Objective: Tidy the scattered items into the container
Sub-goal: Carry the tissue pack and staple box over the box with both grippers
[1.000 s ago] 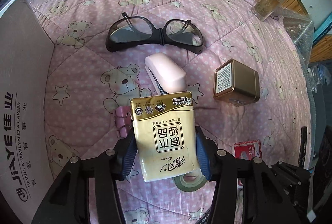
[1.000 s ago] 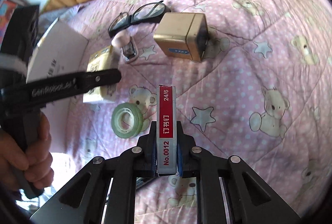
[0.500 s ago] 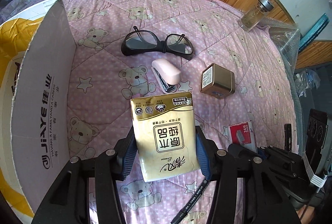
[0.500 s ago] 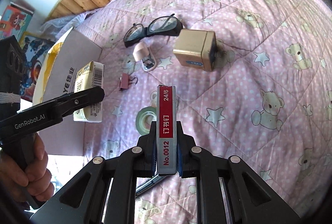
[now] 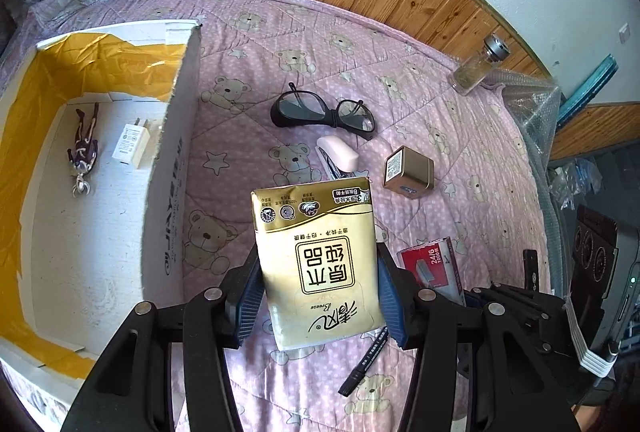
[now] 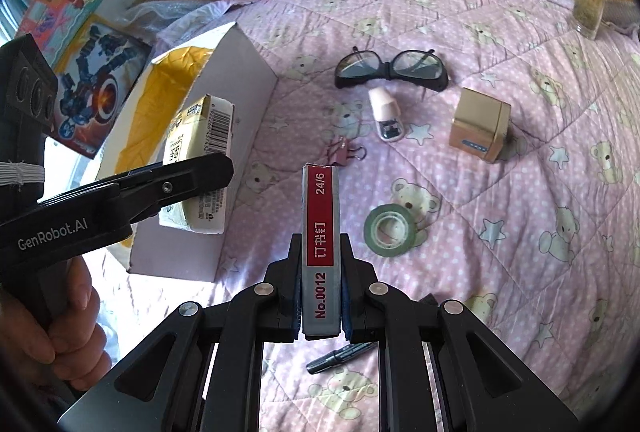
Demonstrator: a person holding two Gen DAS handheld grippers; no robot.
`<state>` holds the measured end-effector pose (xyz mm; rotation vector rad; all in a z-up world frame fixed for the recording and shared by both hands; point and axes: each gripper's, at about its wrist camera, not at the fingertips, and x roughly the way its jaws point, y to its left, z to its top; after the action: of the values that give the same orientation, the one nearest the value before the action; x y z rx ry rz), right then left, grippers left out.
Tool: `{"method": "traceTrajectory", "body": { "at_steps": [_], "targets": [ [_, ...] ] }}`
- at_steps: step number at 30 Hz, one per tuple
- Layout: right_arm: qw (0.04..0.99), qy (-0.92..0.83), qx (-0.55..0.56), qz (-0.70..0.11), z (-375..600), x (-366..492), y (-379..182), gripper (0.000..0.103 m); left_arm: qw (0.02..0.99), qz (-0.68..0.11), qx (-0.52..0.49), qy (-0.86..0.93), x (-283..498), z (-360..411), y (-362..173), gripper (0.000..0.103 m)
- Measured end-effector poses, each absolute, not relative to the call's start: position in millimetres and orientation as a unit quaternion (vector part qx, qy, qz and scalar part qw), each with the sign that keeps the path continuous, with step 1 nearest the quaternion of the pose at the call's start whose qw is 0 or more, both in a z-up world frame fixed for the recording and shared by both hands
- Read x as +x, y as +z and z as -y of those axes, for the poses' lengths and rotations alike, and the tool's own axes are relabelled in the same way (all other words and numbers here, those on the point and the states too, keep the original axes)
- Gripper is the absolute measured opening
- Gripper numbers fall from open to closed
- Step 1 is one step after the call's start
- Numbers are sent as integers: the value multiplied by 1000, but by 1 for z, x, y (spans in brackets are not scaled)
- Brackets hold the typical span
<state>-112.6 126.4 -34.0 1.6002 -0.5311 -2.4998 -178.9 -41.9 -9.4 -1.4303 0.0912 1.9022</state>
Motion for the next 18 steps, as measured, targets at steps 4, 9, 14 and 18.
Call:
{"method": "traceTrajectory", "body": {
  "at_steps": [4,9,14,18],
  "targets": [
    [80,-831,526,166,-110,-116,-22,16,368,-21,-551,749,-179,60,2,53],
    [100,-833,523,152,-92,-120,-9,15,360,-3,-544,758,-181,82,11,53],
    [121,-835,520,134,-73,-126,4,16,351,13,-537,767,-184,103,20,53],
    [137,-835,518,124,-60,-132,14,16,340,26,-534,774,-186,120,25,53]
  ]
}}
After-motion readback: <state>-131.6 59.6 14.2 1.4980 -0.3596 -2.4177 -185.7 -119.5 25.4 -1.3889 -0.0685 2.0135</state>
